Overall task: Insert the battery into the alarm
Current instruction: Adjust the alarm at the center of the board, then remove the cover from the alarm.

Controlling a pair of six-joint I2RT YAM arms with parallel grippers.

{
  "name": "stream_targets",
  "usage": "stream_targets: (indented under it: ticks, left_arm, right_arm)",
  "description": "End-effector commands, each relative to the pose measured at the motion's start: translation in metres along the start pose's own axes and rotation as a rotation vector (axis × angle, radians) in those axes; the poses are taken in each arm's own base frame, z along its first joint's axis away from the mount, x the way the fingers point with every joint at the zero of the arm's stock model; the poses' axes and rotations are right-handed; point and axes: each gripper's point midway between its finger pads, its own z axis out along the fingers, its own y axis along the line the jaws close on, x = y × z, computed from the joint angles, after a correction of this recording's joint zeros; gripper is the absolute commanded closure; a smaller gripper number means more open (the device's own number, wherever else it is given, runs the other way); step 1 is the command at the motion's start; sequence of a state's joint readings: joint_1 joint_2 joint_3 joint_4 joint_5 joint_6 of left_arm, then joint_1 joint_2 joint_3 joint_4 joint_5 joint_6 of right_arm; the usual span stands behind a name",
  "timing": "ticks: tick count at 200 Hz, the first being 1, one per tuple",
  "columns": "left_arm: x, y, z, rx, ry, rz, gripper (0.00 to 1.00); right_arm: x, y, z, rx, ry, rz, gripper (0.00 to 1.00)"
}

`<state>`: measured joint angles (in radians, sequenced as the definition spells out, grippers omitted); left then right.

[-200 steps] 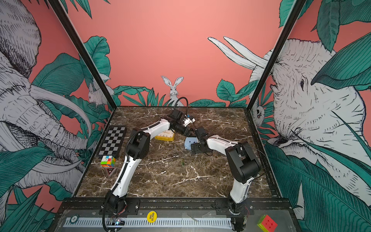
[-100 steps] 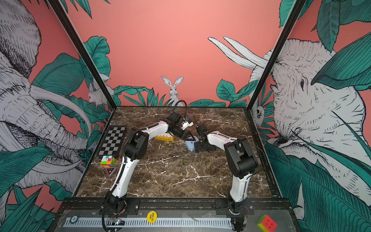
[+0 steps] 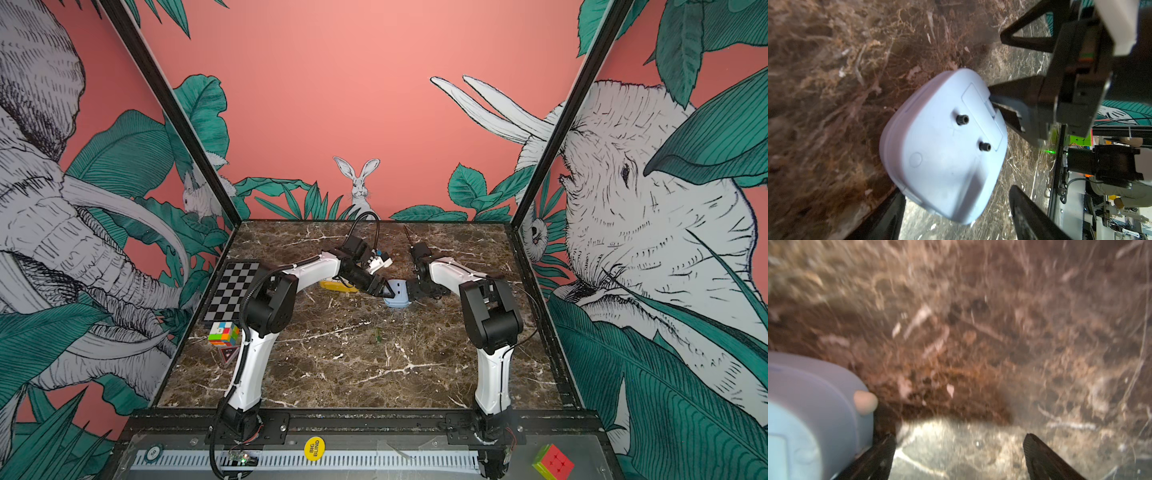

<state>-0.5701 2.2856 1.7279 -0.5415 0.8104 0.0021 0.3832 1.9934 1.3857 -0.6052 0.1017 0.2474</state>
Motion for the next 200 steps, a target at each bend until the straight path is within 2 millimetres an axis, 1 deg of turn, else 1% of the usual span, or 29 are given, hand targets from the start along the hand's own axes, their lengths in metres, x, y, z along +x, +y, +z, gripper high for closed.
stream_targets:
  ticks: [1, 16, 37, 51, 66, 75, 85, 97, 116, 128, 139, 164, 186, 200]
  left_arm:
    - [-0.012, -0.045, -0.017, 0.084, -0.034, 0.108, 0.21]
    - [-0.009, -0.046, -0.018, 0.076, -0.029, 0.107, 0.21]
    - [-0.002, -0.041, -0.022, 0.038, -0.021, 0.1, 0.22]
    - [-0.003, -0.031, -0.03, -0.012, -0.051, 0.077, 0.23]
    - [-0.01, -0.023, -0.046, -0.052, -0.124, 0.044, 0.24]
    - [-0.015, -0.018, -0.056, -0.076, -0.17, 0.023, 0.25]
    - [-0.019, -0.017, -0.064, -0.083, -0.195, 0.013, 0.25]
    - [-0.023, -0.017, -0.069, -0.099, -0.208, 0.011, 0.26]
    - [-0.026, -0.012, -0.069, -0.116, -0.207, -0.027, 0.3]
    - [-0.026, -0.007, -0.068, -0.136, -0.193, -0.057, 0.37]
    - [-0.024, -0.003, -0.066, -0.147, -0.18, -0.075, 0.41]
    - [-0.02, 0.002, -0.061, -0.152, -0.156, -0.095, 0.46]
    - [-0.019, 0.004, -0.056, -0.144, -0.131, -0.112, 0.48]
    - [-0.017, 0.008, -0.053, -0.151, -0.112, -0.127, 0.49]
  right_arm:
    - [-0.023, 0.027, 0.001, -0.095, -0.066, -0.067, 0.05]
    - [-0.028, 0.033, 0.003, -0.121, -0.078, -0.076, 0.06]
    - [-0.027, 0.034, 0.004, -0.122, -0.056, -0.085, 0.07]
    - [-0.023, 0.025, 0.001, -0.084, -0.036, -0.091, 0.07]
    - [-0.02, 0.011, -0.008, -0.063, -0.033, -0.059, 0.08]
    - [-0.02, 0.005, -0.016, -0.076, -0.043, -0.022, 0.1]
    - [-0.02, 0.004, -0.025, -0.122, -0.059, 0.011, 0.13]
    - [-0.025, 0.01, -0.037, -0.196, -0.087, 0.046, 0.16]
    - [-0.034, 0.026, -0.054, -0.308, -0.122, 0.075, 0.25]
    - [-0.04, 0.035, -0.06, -0.365, -0.14, 0.097, 0.32]
    - [-0.045, 0.041, -0.063, -0.406, -0.152, 0.11, 0.4]
    - [-0.053, 0.055, -0.062, -0.492, -0.165, 0.125, 0.55]
    - [-0.054, 0.069, -0.058, -0.56, -0.146, 0.12, 0.67]
    - [-0.053, 0.073, -0.053, -0.566, -0.129, 0.118, 0.71]
